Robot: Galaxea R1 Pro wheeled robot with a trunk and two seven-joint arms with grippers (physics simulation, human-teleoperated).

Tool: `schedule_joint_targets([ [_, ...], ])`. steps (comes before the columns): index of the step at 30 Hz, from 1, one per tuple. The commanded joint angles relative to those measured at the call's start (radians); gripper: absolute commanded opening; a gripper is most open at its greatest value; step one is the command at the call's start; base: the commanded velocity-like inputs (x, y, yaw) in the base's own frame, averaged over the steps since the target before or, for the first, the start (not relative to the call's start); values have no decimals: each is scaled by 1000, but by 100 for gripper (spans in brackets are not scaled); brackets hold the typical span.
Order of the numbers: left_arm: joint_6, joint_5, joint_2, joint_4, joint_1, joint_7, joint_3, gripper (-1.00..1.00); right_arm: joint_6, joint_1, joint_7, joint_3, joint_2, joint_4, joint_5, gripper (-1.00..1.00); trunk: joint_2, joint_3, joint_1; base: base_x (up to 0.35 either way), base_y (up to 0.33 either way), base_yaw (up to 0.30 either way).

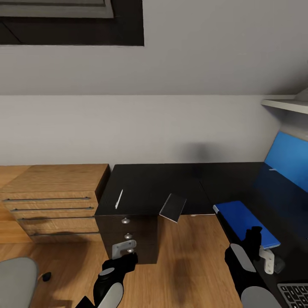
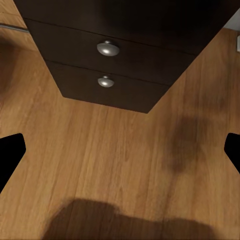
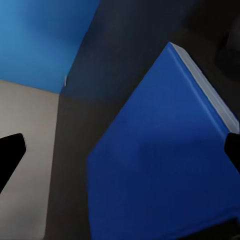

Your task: In the bedroom, organize the workspace by keeping the computer under the desk, ensuring the monitor is on the desk, placing the keyboard on the desk next to the monitor, placing the mouse on the desk next to the keyboard, moving the folder from the swivel chair onto the desk next to the mouse, stacking the notebook on top of the folder with the pen on top of the notebook, and positioning the swivel chair next to the desk.

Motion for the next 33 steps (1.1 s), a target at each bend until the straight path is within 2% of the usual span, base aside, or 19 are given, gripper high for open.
schedule_joint_targets([
  [1,3,6,1,-1,-1,8,-2,100,-2,-1,-3,-2,2,-10,1,100,-1,-1,0,0,0,0],
  [10,3,4,1,6,-1,11,-4,100,3,4,-6,8,29,-104,3,100,-1,-1,0,0,0,0],
  [11,3,4,1,7,-1,11,-4,100,17,7,-8,38,43,-138,3,100,-1,-1,0,0,0,0],
  [13,3,4,1,7,-1,12,-4,100,40,13,-10,73,51,-153,3,100,-1,-1,0,0,0,0],
  [14,3,4,1,7,-1,12,-4,100,60,16,-12,98,54,-159,2,100,-1,-1,0,0,0,0],
  [17,3,4,1,7,-1,12,-4,100,97,19,-19,134,57,-162,1,100,-1,-1,0,0,0,0],
  [18,3,4,1,7,-1,12,-4,100,125,20,-28,157,59,-162,1,100,-1,-1,0,0,0,0],
  [19,3,4,1,7,-1,12,-4,100,217,22,-68,213,59,-160,1,100,-1,-1,0,0,0,0],
  [24,3,2,1,7,-1,12,-4,100,365,22,-120,253,59,-157,1,100,-1,-1,0,0,0,0],
  [26,3,1,1,7,-1,13,-4,100,491,22,-140,264,56,-146,2,100,-1,-1,0,0,0,0],
  [27,3,0,1,7,-1,14,-4,100,644,22,-148,277,55,-118,2,100,-1,-1,0,0,0,0],
  [28,3,0,1,7,-1,14,-4,100,733,22,-150,286,54,-102,2,100,-1,-1,0,0,0,0],
  [29,3,0,1,7,-1,15,-4,100,778,22,-150,290,53,-93,2,100,-1,-1,0,0,0,0],
  [31,3,0,1,7,-1,15,-5,100,942,22,-150,297,53,-63,2,100,-1,-1,0,0,0,0],
  [33,3,0,1,7,-1,15,-5,100,995,22,-148,297,53,-52,1,100,-1,-1,0,0,0,0],
])
